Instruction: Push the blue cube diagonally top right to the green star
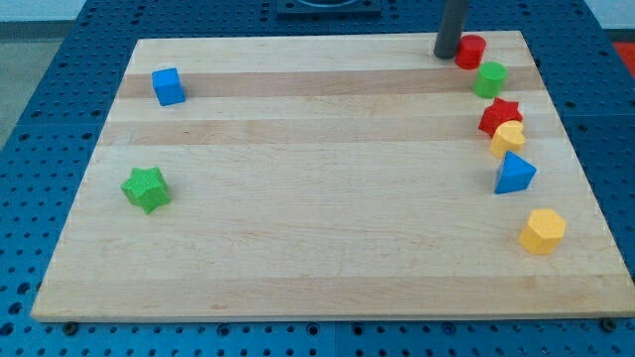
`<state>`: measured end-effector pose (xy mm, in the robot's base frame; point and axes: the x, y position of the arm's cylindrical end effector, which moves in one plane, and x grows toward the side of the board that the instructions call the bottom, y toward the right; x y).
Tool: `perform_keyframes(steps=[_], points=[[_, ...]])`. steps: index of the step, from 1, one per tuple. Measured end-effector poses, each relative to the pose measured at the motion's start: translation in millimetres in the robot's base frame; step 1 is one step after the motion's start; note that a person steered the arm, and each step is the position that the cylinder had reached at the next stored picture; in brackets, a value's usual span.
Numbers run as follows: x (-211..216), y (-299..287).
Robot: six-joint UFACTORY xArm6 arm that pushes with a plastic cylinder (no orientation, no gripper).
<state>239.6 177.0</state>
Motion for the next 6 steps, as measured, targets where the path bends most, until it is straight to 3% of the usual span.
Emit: perform_keyframes(steps=[2,3,4,6], points=[[0.0,0.5],[5.9,-48.8],[31.6,-151.0],[39.1,-308.3]])
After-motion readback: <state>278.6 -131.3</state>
